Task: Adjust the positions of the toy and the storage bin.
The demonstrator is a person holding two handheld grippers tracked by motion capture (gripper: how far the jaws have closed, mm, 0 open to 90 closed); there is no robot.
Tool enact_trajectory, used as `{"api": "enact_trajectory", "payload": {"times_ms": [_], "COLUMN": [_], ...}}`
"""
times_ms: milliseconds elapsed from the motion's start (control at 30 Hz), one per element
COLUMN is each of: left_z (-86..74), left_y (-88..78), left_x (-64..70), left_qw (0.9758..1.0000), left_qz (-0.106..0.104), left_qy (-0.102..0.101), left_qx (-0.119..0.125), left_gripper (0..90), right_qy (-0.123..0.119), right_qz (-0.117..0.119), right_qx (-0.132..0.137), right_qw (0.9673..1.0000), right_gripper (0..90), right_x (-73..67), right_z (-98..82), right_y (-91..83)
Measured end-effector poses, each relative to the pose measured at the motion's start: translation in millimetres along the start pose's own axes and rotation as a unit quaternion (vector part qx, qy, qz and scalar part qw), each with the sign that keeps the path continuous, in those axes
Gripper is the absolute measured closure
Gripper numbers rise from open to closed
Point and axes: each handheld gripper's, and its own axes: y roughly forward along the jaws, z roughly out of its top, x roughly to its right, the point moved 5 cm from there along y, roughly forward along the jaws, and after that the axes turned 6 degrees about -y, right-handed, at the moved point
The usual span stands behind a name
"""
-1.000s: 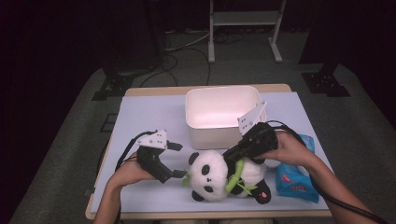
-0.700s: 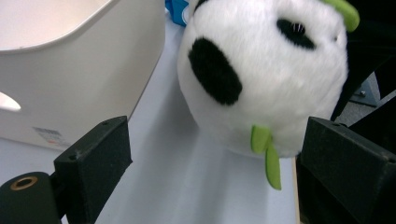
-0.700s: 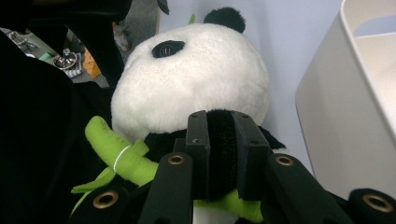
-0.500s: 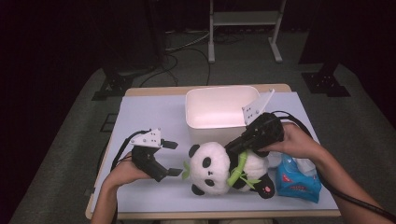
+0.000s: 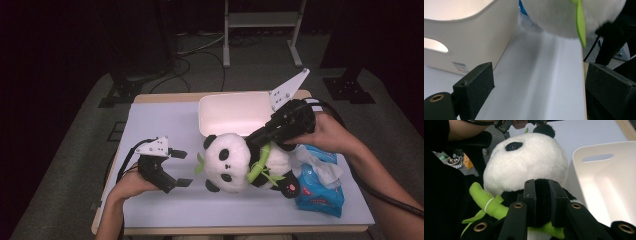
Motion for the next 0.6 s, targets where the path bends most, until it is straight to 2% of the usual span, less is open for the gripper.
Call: {"api": "enact_trajectory", "payload": {"times_ms": [267, 467, 600], "left_z": [0.0, -1.5, -1.5], "left_y": [-4.3, -3.9, -3.0], "left_x": [-1.2, -5.5, -6.5], "left_qw": [1.0, 0.9999, 0.9999], "left_qz": [0.002, 0.002, 0.002], "left_qy": [-0.003, -0.008, -0.01], "left_qx": [0.008, 0.008, 0.01], "left_gripper": [7.5, 7.5, 7.5], "right_qy": [0.005, 0.008, 0.01], "right_qz": [-0.012, -0.023, -0.024], "right_qx": [0.006, -0.006, -0.004], "right_qw": [0.9999, 0.9997, 0.9997], "right_gripper": [77.5, 77.4, 77.4], "right_x": [13.4, 25.8, 34.6], "right_z": [12.7, 17.5, 20.6], "right_y": [-21.5, -30.3, -34.5]}}
